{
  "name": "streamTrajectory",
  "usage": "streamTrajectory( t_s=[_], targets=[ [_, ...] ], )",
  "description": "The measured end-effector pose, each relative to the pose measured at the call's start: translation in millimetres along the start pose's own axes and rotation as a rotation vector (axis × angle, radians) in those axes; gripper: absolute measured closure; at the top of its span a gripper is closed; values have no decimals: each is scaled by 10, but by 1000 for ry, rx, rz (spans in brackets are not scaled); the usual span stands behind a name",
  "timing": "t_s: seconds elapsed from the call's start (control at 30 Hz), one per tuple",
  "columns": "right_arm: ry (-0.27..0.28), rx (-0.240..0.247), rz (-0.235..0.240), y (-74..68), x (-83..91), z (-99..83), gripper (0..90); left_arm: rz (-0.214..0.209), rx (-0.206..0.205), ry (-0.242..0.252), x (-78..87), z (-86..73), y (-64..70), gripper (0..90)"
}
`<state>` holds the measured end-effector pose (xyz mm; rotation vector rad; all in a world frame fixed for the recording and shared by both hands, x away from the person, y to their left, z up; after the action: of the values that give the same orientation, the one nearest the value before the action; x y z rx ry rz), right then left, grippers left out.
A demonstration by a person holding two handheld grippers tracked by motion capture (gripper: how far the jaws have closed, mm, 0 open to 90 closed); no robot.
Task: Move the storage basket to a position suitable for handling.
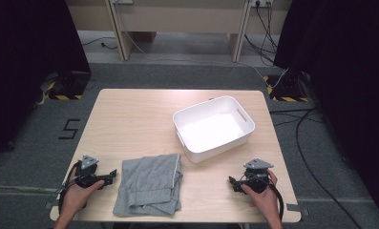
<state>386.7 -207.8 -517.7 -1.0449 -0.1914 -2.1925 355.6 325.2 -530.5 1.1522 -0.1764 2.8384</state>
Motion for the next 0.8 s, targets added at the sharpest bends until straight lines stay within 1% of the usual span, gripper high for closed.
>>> streamTrajectory(
  t_s=[0.07,0.1,0.17,0.2,0.23,0.27,0.33,0.4,0.47,0.5,0.57,0.63,0.7,0.8],
  targets=[
    [1,1,-1,0,2,0,47,0,0,0,0,0,0,94],
    [2,8,5,-1,7,-1,72,-2,-1,1,1,0,0,94],
    [25,16,11,-14,29,1,206,-1,3,3,7,0,-7,107],
    [35,26,14,-17,37,3,226,2,11,8,8,2,-14,123],
    [38,28,13,-15,41,6,179,1,20,11,9,5,-17,147],
    [45,17,8,-13,43,12,152,-5,28,12,9,7,-16,144],
    [57,26,-7,9,66,27,192,-19,42,18,16,11,-11,150],
    [75,21,-8,28,99,50,193,-37,57,20,25,17,-3,161],
    [94,21,-18,59,140,86,195,-35,62,34,49,48,3,164],
    [99,20,-22,74,161,106,196,-31,60,41,68,65,9,164],
    [114,12,-30,109,196,147,201,-43,58,50,111,95,37,164],
    [124,16,-37,146,219,192,205,-52,48,56,146,127,78,164],
    [131,9,-44,179,237,234,210,-67,40,62,173,157,133,163],
    [151,-10,-40,240,256,290,217,-96,28,73,219,197,243,164]
  ],
)
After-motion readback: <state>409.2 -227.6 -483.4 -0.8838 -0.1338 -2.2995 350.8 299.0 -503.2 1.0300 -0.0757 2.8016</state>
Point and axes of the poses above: each handheld gripper's, and its own axes: x roughly backward along the jaws, z roughly out of its top, y roughly to its right, the point moved 4 cm from there along -x, roughly forward along the jaws, and after that the axes turned 11 degrees about z, right-handed, at the moved point
